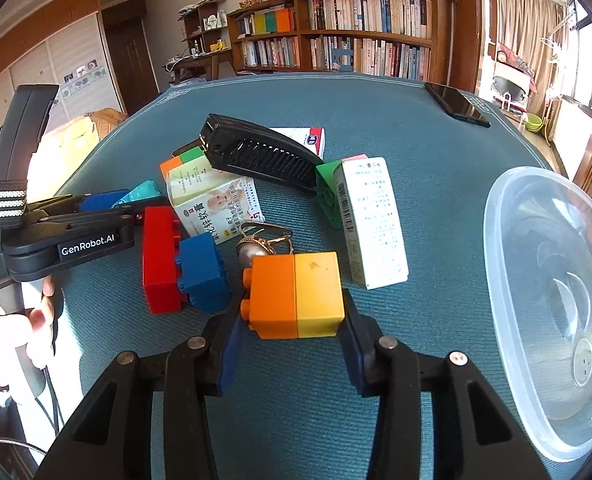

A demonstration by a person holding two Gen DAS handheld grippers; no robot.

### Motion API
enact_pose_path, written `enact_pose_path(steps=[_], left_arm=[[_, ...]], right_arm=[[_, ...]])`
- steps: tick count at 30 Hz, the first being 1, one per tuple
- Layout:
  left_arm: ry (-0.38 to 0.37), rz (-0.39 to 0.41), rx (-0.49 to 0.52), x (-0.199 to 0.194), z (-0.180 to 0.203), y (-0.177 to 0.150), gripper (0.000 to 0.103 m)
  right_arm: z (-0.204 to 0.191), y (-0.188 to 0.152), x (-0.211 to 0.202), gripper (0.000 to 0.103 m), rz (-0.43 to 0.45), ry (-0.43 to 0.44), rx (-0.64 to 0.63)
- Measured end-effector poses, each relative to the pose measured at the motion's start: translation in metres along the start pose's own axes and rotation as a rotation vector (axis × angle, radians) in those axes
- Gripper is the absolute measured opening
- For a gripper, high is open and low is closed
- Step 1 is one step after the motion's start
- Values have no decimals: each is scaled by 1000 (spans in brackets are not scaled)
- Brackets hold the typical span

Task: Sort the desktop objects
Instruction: 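Close the left tool on the Glide box while the right tool grasps the orange-yellow brick, then carry the Glide box into the clear bowl and open the left tool while the right carries the brick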

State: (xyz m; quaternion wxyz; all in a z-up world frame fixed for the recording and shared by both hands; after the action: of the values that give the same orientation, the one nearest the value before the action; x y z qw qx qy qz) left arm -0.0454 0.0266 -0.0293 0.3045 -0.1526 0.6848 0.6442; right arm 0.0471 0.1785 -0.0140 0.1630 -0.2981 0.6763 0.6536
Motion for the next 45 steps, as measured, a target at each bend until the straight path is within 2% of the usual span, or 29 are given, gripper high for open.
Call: enact_pose_path(steps=[3,12,17,23,36,45], left_arm=[[1,6,-21,-3,-4,0,57],[14,66,-53,-18,-6,5,57],[12,107,-52,-28,-3,13,57],[12,144,-50,-41,4,23,57],[-50,196,19,-68,52,40,57],[-135,205,75,-71,111,46,57]], right_arm=[[-1,0,-2,47,9,31,24],[-3,3,-9,47,33,39,37],[-2,6,-14,47,47,19,28],[3,16,-31,47,111,-14,2],[42,31,-58,47,192,-91,18],[87,28,-78,47,216,-184,68]])
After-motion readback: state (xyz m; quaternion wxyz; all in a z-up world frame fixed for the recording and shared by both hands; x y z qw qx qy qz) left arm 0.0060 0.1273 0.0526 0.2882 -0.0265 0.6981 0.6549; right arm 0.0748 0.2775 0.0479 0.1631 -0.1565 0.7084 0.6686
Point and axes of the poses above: each gripper's, at about its wrist camera, not at the fingertips, and x roughly the way its jaws point, z to its right, y to its top, the point moved 5 cm from there along x, roughly the way its jaws point, and after that the axes turned 9 degrees about z, right-handed, at the moved point
